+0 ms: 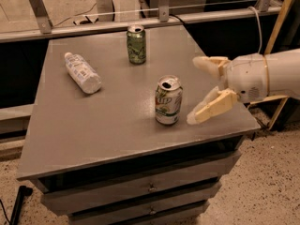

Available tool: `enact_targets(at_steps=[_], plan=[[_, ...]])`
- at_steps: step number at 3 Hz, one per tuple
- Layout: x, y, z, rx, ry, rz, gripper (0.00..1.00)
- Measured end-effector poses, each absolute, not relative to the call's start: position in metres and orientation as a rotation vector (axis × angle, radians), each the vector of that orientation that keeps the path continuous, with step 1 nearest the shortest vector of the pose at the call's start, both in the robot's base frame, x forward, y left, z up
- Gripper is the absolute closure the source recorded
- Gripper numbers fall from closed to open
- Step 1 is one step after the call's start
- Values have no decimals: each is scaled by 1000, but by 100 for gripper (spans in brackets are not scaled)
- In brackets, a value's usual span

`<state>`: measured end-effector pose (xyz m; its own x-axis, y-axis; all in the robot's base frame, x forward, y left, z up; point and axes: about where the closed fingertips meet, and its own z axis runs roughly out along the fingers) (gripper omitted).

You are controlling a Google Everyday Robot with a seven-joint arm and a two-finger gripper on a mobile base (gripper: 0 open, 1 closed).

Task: Knock 7up can over

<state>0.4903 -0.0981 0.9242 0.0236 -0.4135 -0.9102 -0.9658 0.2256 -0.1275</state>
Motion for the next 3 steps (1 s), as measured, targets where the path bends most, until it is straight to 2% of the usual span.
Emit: enact_targets(at_steps=[1,3], plan=[[487,-81,916,-1275,1456,848,0],[497,-49,907,-1193,1368,928,1]])
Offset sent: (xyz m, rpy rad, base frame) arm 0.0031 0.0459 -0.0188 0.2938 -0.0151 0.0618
